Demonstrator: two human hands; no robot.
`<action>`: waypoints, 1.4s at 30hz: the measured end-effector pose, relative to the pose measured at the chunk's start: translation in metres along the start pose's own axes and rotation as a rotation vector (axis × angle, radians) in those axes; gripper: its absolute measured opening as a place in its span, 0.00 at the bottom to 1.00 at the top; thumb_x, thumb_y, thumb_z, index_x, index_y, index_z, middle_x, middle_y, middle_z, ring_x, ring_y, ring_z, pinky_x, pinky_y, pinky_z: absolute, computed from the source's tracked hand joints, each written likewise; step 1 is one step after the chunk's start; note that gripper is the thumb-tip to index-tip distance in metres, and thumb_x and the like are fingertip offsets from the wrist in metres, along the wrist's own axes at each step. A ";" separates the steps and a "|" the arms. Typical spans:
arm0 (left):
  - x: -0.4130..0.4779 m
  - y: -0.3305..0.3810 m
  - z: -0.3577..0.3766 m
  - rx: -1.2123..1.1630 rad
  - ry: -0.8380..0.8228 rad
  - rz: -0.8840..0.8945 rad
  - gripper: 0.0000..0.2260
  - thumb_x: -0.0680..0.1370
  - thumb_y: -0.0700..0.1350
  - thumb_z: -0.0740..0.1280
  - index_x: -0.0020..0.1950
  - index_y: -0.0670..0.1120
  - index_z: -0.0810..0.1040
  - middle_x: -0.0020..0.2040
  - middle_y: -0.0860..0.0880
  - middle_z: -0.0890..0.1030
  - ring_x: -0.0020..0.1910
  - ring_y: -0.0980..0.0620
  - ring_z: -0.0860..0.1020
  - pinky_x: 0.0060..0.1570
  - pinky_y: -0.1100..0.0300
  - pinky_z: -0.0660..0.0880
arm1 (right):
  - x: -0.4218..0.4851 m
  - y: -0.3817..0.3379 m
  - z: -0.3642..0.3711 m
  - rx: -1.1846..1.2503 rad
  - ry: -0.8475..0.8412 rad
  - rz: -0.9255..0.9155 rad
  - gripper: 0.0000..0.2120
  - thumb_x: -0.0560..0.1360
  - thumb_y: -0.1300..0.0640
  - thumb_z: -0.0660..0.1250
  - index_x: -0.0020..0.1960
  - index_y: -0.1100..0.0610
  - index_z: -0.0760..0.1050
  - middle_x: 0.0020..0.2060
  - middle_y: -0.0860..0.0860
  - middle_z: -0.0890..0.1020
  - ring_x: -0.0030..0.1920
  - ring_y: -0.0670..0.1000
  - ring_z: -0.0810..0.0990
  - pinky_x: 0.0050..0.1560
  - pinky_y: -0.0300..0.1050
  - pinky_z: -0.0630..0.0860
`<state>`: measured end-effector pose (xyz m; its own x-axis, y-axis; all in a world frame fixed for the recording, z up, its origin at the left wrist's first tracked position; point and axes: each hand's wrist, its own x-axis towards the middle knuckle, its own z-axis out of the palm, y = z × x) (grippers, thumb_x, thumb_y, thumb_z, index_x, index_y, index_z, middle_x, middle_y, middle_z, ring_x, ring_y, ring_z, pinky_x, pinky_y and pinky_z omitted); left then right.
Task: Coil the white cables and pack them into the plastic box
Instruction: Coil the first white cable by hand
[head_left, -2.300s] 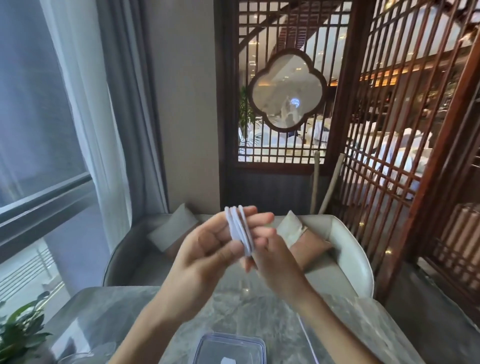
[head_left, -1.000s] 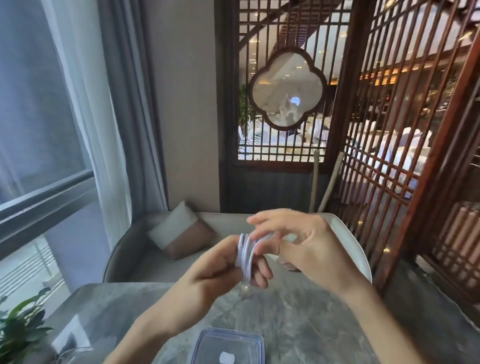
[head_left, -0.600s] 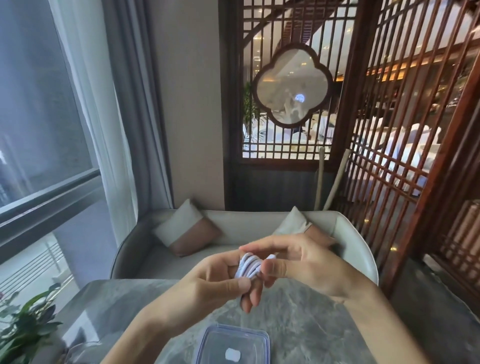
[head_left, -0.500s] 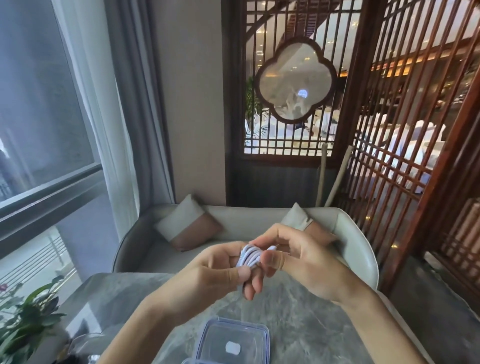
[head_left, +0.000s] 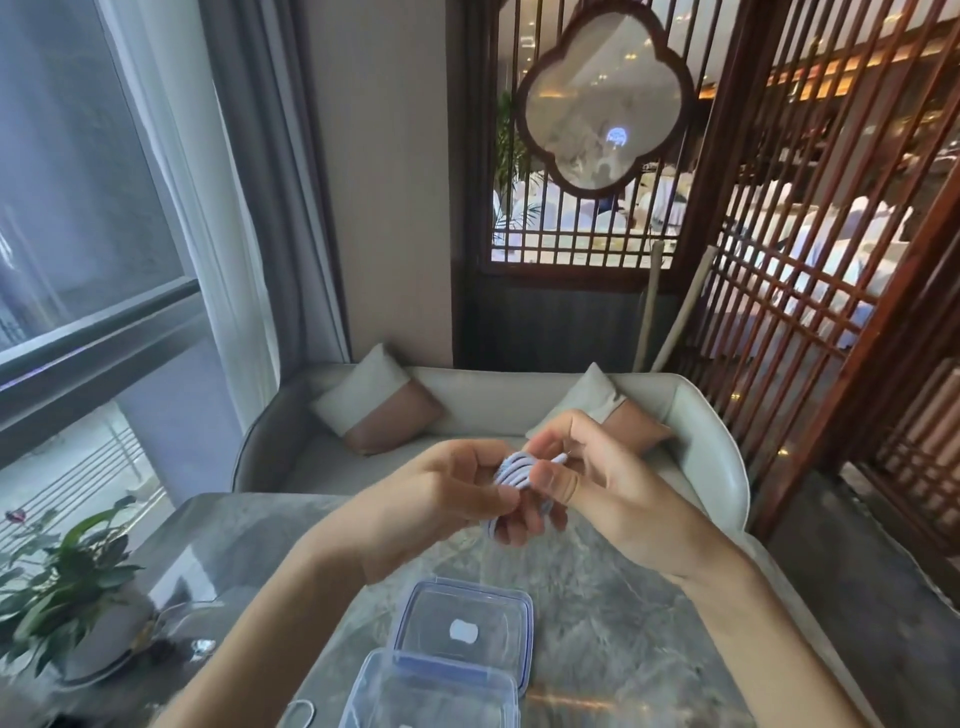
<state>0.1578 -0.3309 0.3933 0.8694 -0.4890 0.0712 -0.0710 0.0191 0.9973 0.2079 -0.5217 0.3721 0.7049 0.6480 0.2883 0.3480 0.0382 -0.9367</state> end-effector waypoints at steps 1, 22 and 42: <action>-0.001 0.000 0.002 0.057 0.048 0.031 0.07 0.76 0.35 0.62 0.52 0.37 0.77 0.41 0.48 0.82 0.39 0.51 0.77 0.42 0.62 0.74 | 0.000 0.002 0.002 -0.019 0.022 -0.025 0.11 0.78 0.55 0.66 0.54 0.62 0.70 0.38 0.55 0.82 0.38 0.49 0.80 0.38 0.41 0.75; 0.003 -0.006 -0.001 0.485 0.572 0.189 0.10 0.70 0.43 0.78 0.49 0.47 0.83 0.43 0.50 0.85 0.42 0.47 0.83 0.46 0.46 0.81 | 0.002 0.015 0.022 -0.180 0.386 -0.197 0.09 0.82 0.48 0.61 0.57 0.49 0.76 0.51 0.45 0.82 0.50 0.46 0.82 0.45 0.31 0.78; -0.007 0.003 -0.006 0.193 0.659 0.246 0.06 0.78 0.38 0.68 0.42 0.39 0.81 0.34 0.42 0.84 0.29 0.46 0.81 0.29 0.57 0.78 | 0.015 0.032 0.019 -0.500 0.473 -0.262 0.08 0.83 0.51 0.54 0.52 0.54 0.67 0.45 0.35 0.74 0.45 0.39 0.75 0.46 0.27 0.69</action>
<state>0.1540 -0.3224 0.3957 0.9269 0.1375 0.3492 -0.3339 -0.1228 0.9346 0.2179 -0.4963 0.3428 0.7118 0.2639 0.6510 0.7024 -0.2781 -0.6552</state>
